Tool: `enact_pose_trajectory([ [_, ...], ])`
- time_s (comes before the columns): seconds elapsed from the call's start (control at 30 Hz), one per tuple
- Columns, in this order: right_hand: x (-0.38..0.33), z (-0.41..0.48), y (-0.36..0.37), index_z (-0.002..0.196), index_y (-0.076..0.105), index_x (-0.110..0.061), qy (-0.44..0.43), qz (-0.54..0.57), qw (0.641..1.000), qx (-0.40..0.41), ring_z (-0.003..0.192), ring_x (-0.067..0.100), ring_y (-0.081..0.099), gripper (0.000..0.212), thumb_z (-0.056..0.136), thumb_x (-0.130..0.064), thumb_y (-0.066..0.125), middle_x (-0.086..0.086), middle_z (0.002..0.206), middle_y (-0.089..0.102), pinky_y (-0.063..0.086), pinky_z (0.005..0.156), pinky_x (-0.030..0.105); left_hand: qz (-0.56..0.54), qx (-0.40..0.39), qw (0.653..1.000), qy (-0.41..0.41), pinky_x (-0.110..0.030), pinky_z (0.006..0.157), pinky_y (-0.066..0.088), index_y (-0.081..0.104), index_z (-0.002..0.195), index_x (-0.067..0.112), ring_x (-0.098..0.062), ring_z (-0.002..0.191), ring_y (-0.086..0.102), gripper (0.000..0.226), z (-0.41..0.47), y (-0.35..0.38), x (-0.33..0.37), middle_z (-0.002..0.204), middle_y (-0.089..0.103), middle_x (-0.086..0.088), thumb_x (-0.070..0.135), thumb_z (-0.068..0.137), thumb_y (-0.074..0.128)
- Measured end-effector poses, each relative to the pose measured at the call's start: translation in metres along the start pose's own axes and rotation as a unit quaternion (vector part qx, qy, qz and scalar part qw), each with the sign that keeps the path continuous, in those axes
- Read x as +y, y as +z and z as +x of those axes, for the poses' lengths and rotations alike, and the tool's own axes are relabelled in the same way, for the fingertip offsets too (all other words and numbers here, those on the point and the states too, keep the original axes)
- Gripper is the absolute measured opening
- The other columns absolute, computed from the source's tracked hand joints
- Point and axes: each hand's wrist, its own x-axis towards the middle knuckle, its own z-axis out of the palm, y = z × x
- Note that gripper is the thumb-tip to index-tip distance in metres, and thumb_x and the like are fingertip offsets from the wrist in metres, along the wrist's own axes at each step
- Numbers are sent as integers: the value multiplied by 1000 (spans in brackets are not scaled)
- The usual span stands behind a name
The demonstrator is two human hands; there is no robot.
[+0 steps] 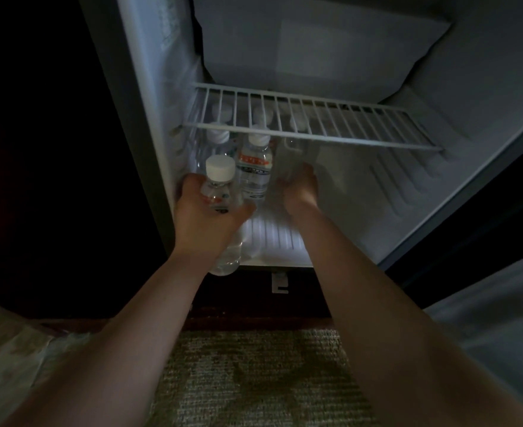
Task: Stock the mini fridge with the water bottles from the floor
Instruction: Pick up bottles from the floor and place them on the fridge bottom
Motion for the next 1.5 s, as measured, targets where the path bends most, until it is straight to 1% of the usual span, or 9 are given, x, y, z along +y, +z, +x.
enact_pose_trajectory([
  [0.23, 4, -9, -5, 149, 22, -18, -16, 86, 994, -66, 125, 23, 49, 68, 89, -13, 55, 8, 143, 44, 42, 104, 36, -19, 1, 1000, -9, -36, 85, 54, 50, 106, 10, -18, 94, 64, 58, -1, 0, 2, 104, 63, -4, 18, 62, 86],
  [0.33, 7, -13, -12, 153, 9, -21, -20, 46, 993, -105, 113, 17, 50, 76, 92, -4, 51, 8, 148, 38, 43, 88, 26, -20, -2, 1000, -6, -32, 83, 53, 47, 104, 14, -16, 93, 63, 56, -4, -1, 4, 101, 60, 1, 18, 64, 85],
  [0.47, 3, -33, -24, 147, 23, -12, -2, 37, 997, -74, 129, 27, 44, 63, 92, -6, 52, 12, 144, 41, 37, 98, 28, -26, -8, 1000, -7, -36, 85, 54, 48, 105, 14, -17, 95, 63, 57, -5, -3, 5, 103, 61, 0, 20, 63, 86],
  [0.67, 13, -103, -28, 112, 50, -19, -65, 185, 980, -33, 88, 14, 59, 38, 82, 0, 63, -5, 102, 56, 44, 61, 9, -19, -26, 999, -5, -32, 81, 55, 54, 106, 11, -15, 92, 65, 55, -6, -7, 6, 103, 66, -4, 24, 62, 85],
  [0.9, 39, -178, -38, 145, 27, -40, -125, 160, 939, -276, 134, -5, 33, 84, 77, -35, 76, -20, 147, 35, 30, 109, 21, -14, -49, 999, 15, -25, 75, 54, 57, 104, 13, -7, 87, 66, 54, -11, -14, 13, 95, 67, 4, 31, 62, 85],
  [1.03, 27, -189, -35, 126, 44, -34, -178, 147, 954, -191, 106, -13, 53, 68, 70, -27, 83, -22, 117, 57, 42, 86, 5, -2, -68, 997, 30, -29, 76, 56, 61, 96, 14, -6, 81, 67, 51, -20, -9, 20, 86, 68, 9, 39, 59, 85],
  [1.27, 29, -189, -36, 103, 44, -29, -174, 74, 975, -117, 76, -20, 54, 55, 67, -34, 85, -27, 83, 53, 43, 65, 4, 62, -126, 990, 31, -34, 82, 55, 58, 101, 20, -9, 89, 65, 54, -34, 0, 21, 96, 67, 7, 49, 62, 80],
  [1.43, 40, -168, -40, 106, 49, -21, -138, 86, 984, -70, 79, -5, 60, 48, 72, -26, 82, -19, 88, 59, 49, 72, 19, 29, -254, 966, -39, -1, 64, 40, 50, 110, 28, 13, 85, 54, 32, -30, -5, 27, 95, 54, 24, 52, 88, 52],
  [1.5, 42, -153, -44, 113, 49, -17, -109, 90, 989, -39, 86, 5, 59, 53, 72, -26, 82, -13, 98, 59, 48, 76, 24, 31, -306, 949, -69, -8, 85, 33, 50, 125, 31, 13, 102, 46, 47, -31, -11, 13, 111, 49, 24, 60, 89, 41],
])
